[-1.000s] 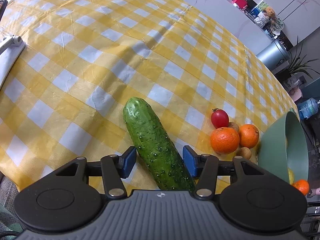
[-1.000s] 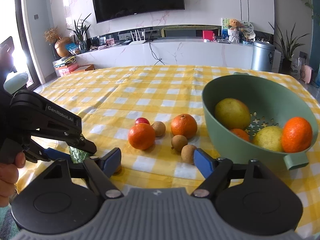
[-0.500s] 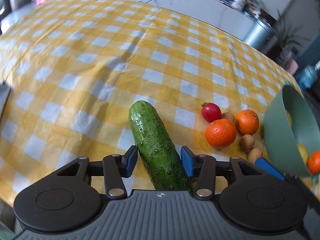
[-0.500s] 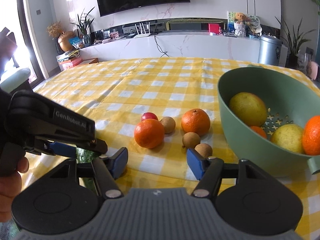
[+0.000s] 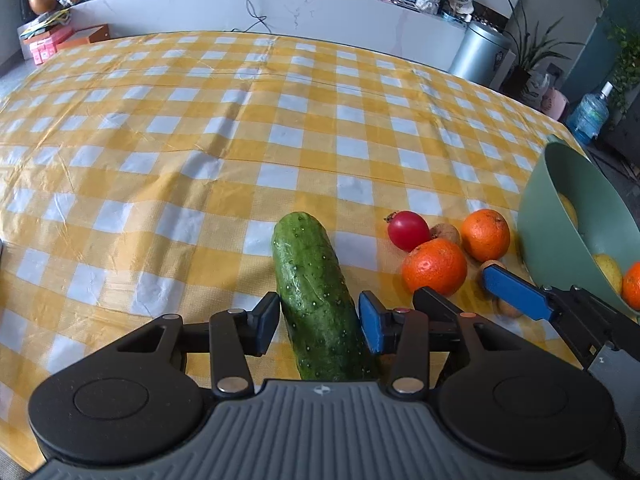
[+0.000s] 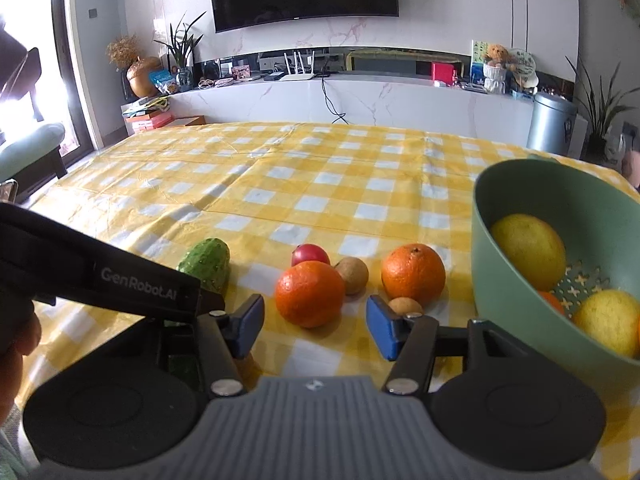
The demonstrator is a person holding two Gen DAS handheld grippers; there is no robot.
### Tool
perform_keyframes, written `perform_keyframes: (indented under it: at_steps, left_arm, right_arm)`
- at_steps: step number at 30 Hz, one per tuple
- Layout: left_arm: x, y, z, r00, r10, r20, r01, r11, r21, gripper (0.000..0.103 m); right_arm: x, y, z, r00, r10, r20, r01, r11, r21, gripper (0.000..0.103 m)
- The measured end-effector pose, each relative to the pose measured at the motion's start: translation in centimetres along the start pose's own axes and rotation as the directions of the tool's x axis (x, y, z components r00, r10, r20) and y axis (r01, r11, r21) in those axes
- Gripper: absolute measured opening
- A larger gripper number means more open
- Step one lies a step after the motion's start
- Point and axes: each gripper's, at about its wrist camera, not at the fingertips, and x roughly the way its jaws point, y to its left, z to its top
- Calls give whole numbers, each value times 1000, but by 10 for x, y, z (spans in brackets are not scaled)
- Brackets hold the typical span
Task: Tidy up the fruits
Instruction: 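Move the left tool over the cucumber and close its fingers on it, then lift the cucumber with the left tool while the right tool grasps an orange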
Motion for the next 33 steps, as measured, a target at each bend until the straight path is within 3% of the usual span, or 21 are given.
perform_keyframes:
  at_steps: [14, 19, 33]
  left_arm:
    - [5, 12, -4, 999, -41, 17, 42, 995, -95, 52]
    - [4, 10, -6, 999, -45, 29, 47, 995, -84, 48]
    - [-3, 2, -10, 997, -39, 72, 42, 998, -42, 46]
  right_arm:
    - [15, -1, -1, 1000, 20, -11, -20, 1000, 0, 50]
    - [18, -1, -1, 999, 33, -20, -33, 999, 2, 41]
    - [10, 1, -2, 1000, 18, -3, -18, 1000, -13, 40]
